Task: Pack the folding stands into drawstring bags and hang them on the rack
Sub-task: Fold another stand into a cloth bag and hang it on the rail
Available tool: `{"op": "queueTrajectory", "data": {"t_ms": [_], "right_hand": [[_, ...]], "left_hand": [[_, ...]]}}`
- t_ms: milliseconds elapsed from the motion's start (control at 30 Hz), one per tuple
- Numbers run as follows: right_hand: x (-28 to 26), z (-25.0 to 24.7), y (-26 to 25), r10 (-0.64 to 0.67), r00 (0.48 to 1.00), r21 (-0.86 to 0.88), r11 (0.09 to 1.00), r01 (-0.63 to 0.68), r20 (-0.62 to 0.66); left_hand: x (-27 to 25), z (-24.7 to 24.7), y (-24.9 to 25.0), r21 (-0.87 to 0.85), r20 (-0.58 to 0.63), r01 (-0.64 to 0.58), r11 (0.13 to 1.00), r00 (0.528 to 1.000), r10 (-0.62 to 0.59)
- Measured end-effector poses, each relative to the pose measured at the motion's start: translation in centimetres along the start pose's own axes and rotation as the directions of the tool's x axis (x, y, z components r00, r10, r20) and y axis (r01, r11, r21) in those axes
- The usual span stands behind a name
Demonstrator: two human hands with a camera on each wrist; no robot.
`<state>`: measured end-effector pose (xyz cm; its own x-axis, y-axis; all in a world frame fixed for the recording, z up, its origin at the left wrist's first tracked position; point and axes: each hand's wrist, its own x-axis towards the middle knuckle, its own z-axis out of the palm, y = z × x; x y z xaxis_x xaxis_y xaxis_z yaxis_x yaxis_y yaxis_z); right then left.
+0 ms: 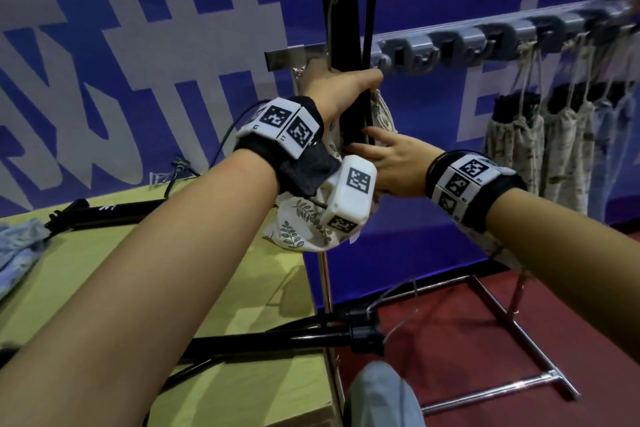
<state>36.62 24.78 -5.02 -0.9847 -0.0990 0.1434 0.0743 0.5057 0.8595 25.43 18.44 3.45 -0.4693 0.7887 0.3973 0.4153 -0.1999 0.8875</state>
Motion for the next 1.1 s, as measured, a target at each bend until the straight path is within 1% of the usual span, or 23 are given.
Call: {"op": "queueTrajectory", "data": {"t_ms": [100, 167, 233, 300, 367, 533, 600, 667, 767, 800, 867, 933, 1000, 1100], "right_hand": [[-1.9, -0.3, 0.7, 0.007, 1.0, 0.036, 0.999, -0.006, -0.019], [-3.6, -0.2, 1.2, 0.006, 0.998, 0.048, 0.999, -0.003, -0.067], [-5.3, 0.0, 1.5, 0.009, 0.993, 0.025, 1.0, -0.006, -0.118], [-6.8, 0.2, 1.6, -0.003, 0.991, -0.019, 1.0, 0.0, -0.135], [-8.3, 0.6, 1.5, -0.003, 0.994, -0.046, 0.999, -0.002, -0.105], [-11.3, 1.3, 0.7, 0.01, 0.999, -0.045, 0.999, -0.011, -0.034], [-12.3, 1.5, 0.0, 0.03, 0.999, -0.011, 0.999, -0.03, -0.013], [-13.3, 1.9, -0.8, 0.099, 0.995, 0.072, 0.992, -0.101, 0.029], [-14.2, 2.9, -2.2, 0.219, 0.967, 0.217, 0.945, -0.243, 0.131], [-14.3, 3.3, -2.5, 0.232, 0.959, 0.233, 0.935, -0.266, 0.165], [-14.0, 3.8, -3.1, 0.249, 0.943, 0.194, 0.936, -0.293, 0.221], [-13.4, 4.1, -3.5, 0.253, 0.935, 0.167, 0.939, -0.299, 0.25], [-12.6, 4.3, -3.9, 0.232, 0.939, 0.18, 0.943, -0.281, 0.255], [-11.6, 4.3, -4.4, 0.193, 0.949, 0.201, 0.948, -0.246, 0.249]], "left_hand": [[0.0, 1.6, 0.7, -0.049, 0.024, 0.0, 0.999, 1.0, 0.001], [0.0, 3.1, 1.0, -0.081, 0.044, 0.017, 0.997, 0.999, -0.013], [-0.1, 4.4, 1.1, -0.088, 0.065, 0.04, 0.995, 0.997, -0.035], [-0.3, 5.8, 1.1, -0.093, 0.077, 0.057, 0.994, 0.996, -0.05], [-0.5, 7.1, 0.9, -0.103, 0.09, 0.083, 0.991, 0.993, -0.074], [-1.1, 9.2, -0.2, -0.16, 0.108, 0.173, 0.972, 0.982, -0.157], [-1.1, 9.5, -1.1, -0.19, 0.11, 0.213, 0.958, 0.975, -0.194], [-0.9, 9.2, -2.4, -0.236, 0.089, 0.26, 0.937, 0.965, -0.246], [-1.1, 8.3, -4.7, -0.276, 0.044, 0.313, 0.909, 0.949, -0.314], [-1.2, 8.0, -5.6, -0.28, 0.031, 0.328, 0.902, 0.942, -0.333], [-1.5, 7.5, -7.2, -0.288, 0.024, 0.365, 0.885, 0.927, -0.375], [-1.7, 7.5, -8.7, -0.301, 0.016, 0.397, 0.867, 0.911, -0.412], [-1.9, 7.6, -10.1, -0.314, 0.01, 0.419, 0.852, 0.899, -0.438], [-1.9, 7.7, -11.4, -0.321, -0.006, 0.418, 0.85, 0.896, -0.444]]}}
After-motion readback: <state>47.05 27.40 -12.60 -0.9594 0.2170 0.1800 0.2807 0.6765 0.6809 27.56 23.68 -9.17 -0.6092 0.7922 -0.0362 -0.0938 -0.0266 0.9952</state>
